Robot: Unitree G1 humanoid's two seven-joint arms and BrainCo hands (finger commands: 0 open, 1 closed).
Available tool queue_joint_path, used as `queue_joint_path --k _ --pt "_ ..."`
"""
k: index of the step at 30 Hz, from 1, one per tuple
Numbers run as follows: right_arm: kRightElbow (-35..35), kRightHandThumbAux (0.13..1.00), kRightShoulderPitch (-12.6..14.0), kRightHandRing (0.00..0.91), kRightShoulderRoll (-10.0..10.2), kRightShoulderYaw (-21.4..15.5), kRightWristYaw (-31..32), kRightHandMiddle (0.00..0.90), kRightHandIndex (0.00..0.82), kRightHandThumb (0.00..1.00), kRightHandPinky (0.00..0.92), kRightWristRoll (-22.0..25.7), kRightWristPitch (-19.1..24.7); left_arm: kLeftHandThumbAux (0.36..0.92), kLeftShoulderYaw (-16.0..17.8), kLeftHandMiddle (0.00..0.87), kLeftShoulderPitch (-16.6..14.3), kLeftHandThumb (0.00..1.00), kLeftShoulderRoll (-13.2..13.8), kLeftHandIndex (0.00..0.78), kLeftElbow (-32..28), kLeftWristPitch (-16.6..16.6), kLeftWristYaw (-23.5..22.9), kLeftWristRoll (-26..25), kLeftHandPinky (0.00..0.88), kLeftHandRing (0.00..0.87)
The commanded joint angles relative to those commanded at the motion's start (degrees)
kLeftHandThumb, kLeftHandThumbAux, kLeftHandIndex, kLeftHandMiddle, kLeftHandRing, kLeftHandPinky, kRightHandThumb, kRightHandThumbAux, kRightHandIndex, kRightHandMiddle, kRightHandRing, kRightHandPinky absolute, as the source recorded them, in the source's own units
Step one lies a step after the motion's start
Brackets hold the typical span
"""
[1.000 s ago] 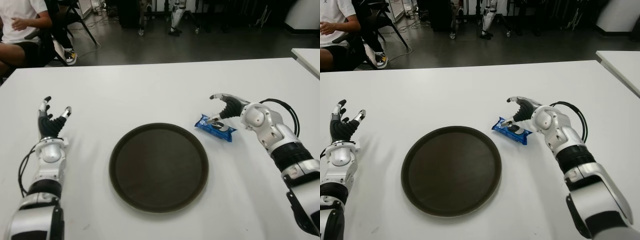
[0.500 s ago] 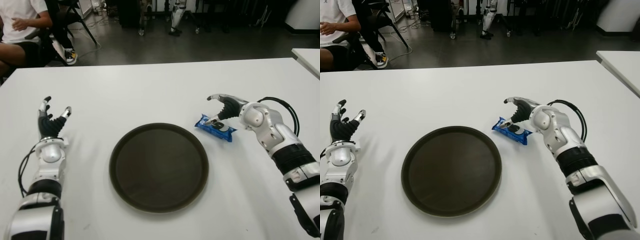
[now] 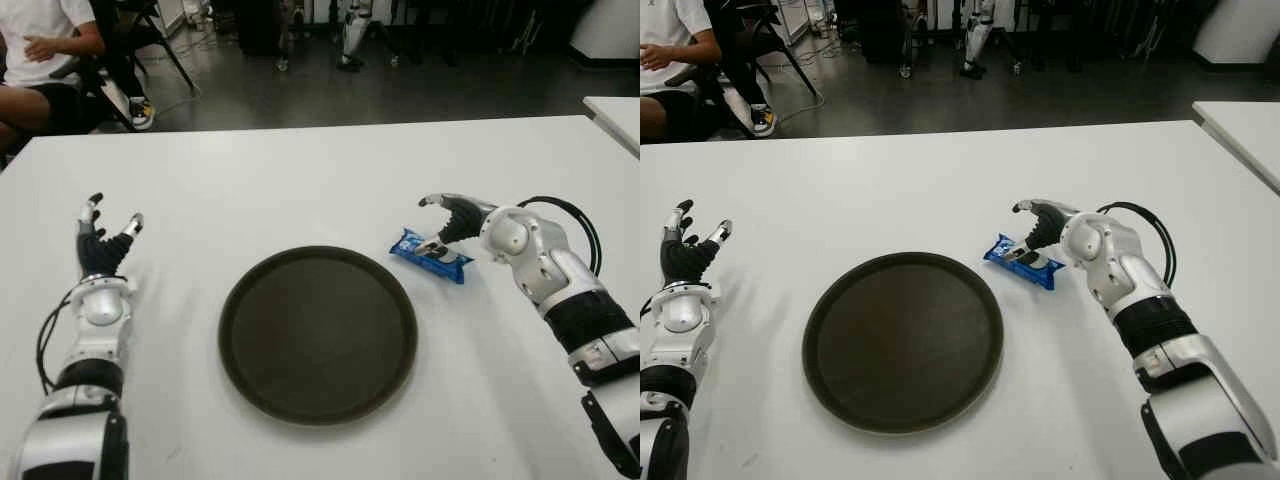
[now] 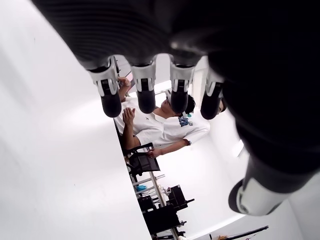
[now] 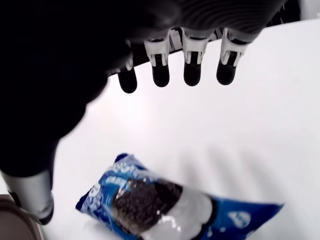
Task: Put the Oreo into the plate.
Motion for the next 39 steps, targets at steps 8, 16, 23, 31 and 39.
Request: queue_joint_path --k 8,16,23,31,39 --pt "-2.8 0.680 0.0 0.060 0.4 1.0 1.7 0.104 0.069 0.000 0.002 -2.9 6.5 0.672 -0.4 0.000 0.0 0.000 0.0 0.000 -0.2 0.9 1.0 0.7 0.000 0.000" --pt "-4.1 0.738 0.1 0.073 1.4 1.5 1.4 0.117 0.077 0.000 0.000 -4.7 12.3 0.660 -0.8 0.000 0.1 0.000 0.0 0.000 -0.9 1.5 1.6 1.1 0.000 0.000" --pt "-2.2 0.781 -0.6 0.085 2.3 2.4 -0.1 0.124 0.078 0.000 0.000 -5.8 15.1 0.674 -0.5 0.000 -0.1 0.000 -0.1 0.000 -0.7 1.6 0.7 0.4 0.000 0.000" --pt "1.7 0.822 -2.4 0.075 3.5 3.7 -1.3 0.108 0.061 0.000 0.000 -6.9 16.9 0.676 -0.5 0.000 -0.1 0.000 0.1 0.000 -0.6 1.5 -0.4 0.2 0.000 0.000" --pt "2.0 0.832 -2.8 0.063 3.7 3.9 -0.6 0.106 0.053 0.000 0.000 -6.2 17.9 0.687 -0.4 0.000 0.0 0.000 0.1 0.000 -0.6 0.8 -0.9 0.1 0.000 0.000"
